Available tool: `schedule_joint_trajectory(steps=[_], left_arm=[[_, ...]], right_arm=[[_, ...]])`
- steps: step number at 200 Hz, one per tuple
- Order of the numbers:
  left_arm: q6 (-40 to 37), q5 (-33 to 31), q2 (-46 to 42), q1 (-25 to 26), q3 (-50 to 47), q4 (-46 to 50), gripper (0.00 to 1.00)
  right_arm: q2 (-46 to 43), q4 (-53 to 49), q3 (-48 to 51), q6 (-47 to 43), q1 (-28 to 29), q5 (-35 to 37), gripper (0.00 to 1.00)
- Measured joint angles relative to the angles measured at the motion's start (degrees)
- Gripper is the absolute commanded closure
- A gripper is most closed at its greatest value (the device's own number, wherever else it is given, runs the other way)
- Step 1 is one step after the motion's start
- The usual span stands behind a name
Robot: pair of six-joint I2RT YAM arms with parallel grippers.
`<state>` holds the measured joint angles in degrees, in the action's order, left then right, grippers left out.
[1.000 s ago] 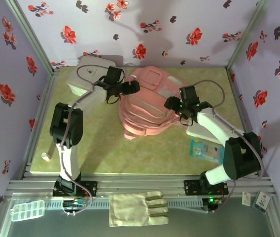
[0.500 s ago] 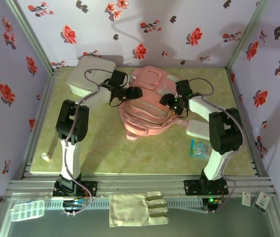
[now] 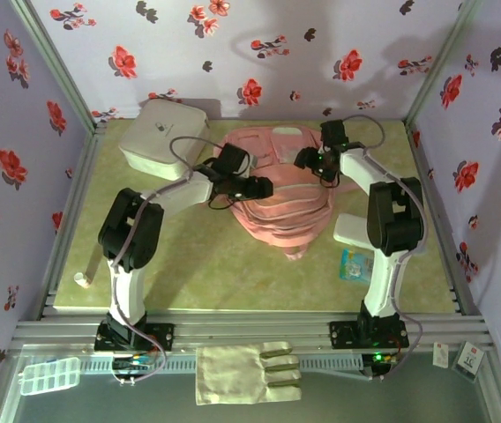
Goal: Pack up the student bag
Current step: Rotate the student bag at the center of the table.
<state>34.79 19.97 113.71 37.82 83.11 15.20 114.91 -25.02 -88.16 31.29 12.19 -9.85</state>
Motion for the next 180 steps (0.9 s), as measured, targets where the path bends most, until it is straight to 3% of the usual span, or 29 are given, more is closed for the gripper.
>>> schedule_joint_trajectory(steps=[28, 52, 71, 106, 143, 162, 180], left_arm=[[0.09, 1.86, 0.0, 2.43, 0.81, 0.59, 0.21], [-1.81, 3.04, -0.24, 2.54, 1.51, 1.62, 0.11], [-6.12, 1.73, -2.62, 1.97, 0.92, 4.11, 0.03], [-18.51, -4.24, -14.6, -2.12, -5.64, 7.17, 0.02], [-32.96, -7.58, -19.21, -7.02, -10.43, 7.63, 0.13], [-38.58, -8.24, -16.76, -7.63, -11.52, 8.44, 0.26], [-43.23, -7.98, -13.57, -7.82, -11.5, 9.07, 0.45]], right_arm=[[-1.49, -1.11, -1.42, -1.27, -0.15, 4.24, 0.24], [-6.4, -3.23, -0.52, -1.33, 0.48, 5.57, 0.22], [-13.49, -3.15, 3.15, -1.25, 1.2, 5.62, 0.22], [-24.94, -1.4, 12.68, 1.18, 2.08, 3.61, 0.21], [-27.04, -0.37, 20.72, 5.31, 4.7, 1.49, 0.21], [-27.06, -0.37, 22.75, 6.93, 7.26, 0.61, 0.21], [-27.08, -0.31, 23.8, 8.31, 9.4, 0.13, 0.21]])
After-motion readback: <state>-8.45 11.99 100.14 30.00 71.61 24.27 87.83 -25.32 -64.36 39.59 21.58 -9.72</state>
